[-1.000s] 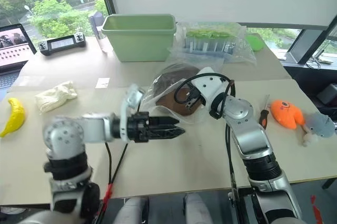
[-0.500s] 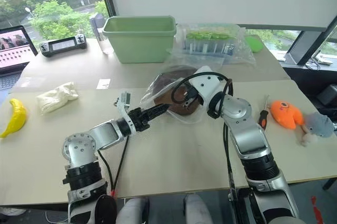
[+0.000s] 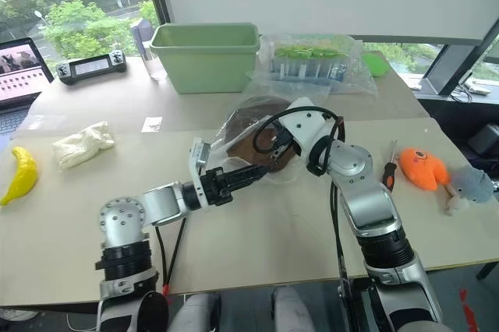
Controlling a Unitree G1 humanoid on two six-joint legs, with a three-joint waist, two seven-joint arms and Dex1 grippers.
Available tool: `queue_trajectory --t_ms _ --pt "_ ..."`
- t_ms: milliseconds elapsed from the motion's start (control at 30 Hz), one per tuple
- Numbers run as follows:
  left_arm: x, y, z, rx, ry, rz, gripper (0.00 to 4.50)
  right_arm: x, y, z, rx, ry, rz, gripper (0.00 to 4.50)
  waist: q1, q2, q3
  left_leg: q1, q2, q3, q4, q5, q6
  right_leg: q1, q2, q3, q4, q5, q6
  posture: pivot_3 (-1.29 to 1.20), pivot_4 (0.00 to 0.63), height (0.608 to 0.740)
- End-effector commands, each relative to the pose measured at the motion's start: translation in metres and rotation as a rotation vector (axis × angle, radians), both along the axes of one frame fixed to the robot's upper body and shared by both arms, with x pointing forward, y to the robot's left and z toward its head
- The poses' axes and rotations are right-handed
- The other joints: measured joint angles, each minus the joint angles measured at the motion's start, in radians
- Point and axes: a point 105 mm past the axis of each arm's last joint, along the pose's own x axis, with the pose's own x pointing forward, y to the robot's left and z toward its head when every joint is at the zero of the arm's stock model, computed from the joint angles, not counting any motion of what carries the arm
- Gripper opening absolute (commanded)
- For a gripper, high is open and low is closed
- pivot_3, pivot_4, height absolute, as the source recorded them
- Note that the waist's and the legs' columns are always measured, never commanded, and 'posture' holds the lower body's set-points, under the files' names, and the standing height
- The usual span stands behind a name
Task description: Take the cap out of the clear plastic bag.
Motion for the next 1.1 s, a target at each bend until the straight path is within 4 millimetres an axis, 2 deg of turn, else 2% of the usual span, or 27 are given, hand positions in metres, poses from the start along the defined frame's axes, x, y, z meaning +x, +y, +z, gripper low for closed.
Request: queue_trajectory --t_ms 33,167,300,467,567,633,733,833,1100 --pt "-0.008 0.008 0.014 -0.069 -0.037 -0.045 4.5 -0.005 -0.005 0.016 0.006 -0.064 -0.017 0.02 0.001 0.0 0.0 0.0 0.0 0.0 0.0 0.0 0.0 0.0 0.0 0.0 0.0 -0.001 -0.002 0.0 0.15 0.737" --pt "0.024 -0.004 0.026 -0.123 -0.029 0.073 4.5 -0.005 -0.004 0.014 0.004 -0.06 -0.022 0.02 0.015 0.0 0.0 0.0 0.0 0.0 0.001 0.0 0.0 0.001 0.0 0.0 -0.001 -0.002 -0.004 0.0 0.15 0.737" --pt "0.028 -0.022 0.036 -0.218 0.009 0.038 4.5 -0.005 -0.003 0.014 0.002 -0.059 -0.025 0.02 0.022 0.0 0.0 -0.003 -0.001 0.0 0.002 0.0 0.0 0.001 -0.001 0.0 -0.004 -0.001 -0.002 0.0 0.15 0.737" --pt "0.044 -0.034 0.022 -0.19 0.09 0.094 4.5 -0.006 -0.001 0.022 0.034 -0.066 -0.029 0.02 0.016 0.0 0.0 -0.004 -0.001 0.0 -0.001 0.0 0.0 0.0 -0.001 0.001 -0.007 0.004 0.006 0.0 0.15 0.737" --pt "0.06 -0.036 -0.001 -0.11 0.153 0.201 4.5 -0.008 0.001 0.025 0.04 -0.071 -0.026 0.02 0.016 0.0 0.0 -0.004 -0.001 0.0 -0.002 0.0 0.0 0.0 0.0 0.001 -0.008 0.004 0.006 0.0 0.15 0.737" --pt "0.068 -0.033 -0.014 -0.05 0.165 0.265 4.5 -0.008 0.003 0.026 0.04 -0.071 -0.024 0.02 0.016 0.0 0.0 -0.004 -0.001 0.0 -0.002 0.0 0.0 0.001 0.0 0.001 -0.01 0.004 0.006 0.0 0.15 0.737" --pt "0.077 -0.02 -0.049 0.051 0.252 0.372 4.5 -0.01 0.004 0.027 0.039 -0.071 -0.022 0.02 0.016 0.0 0.0 -0.005 -0.001 0.0 -0.002 0.0 0.0 0.001 -0.001 0.001 -0.012 0.005 0.006 0.0 0.15 0.737" --pt "0.076 -0.008 -0.071 0.139 0.31 0.43 4.5 -0.011 0.004 0.028 0.037 -0.071 -0.019 0.02 0.015 -0.001 -0.001 -0.005 -0.001 0.001 -0.002 0.0 0.0 0.001 -0.001 0.001 -0.013 0.005 0.007 0.0 0.15 0.737" --pt "0.057 0.026 -0.09 0.248 0.415 0.51 4.5 -0.01 0.006 0.025 0.031 -0.06 -0.015 0.02 0.002 -0.001 -0.005 0.002 0.0 0.002 -0.003 0.0 0.0 0.004 0.0 0.002 -0.012 0.002 0.002 0.0 0.15 0.737"
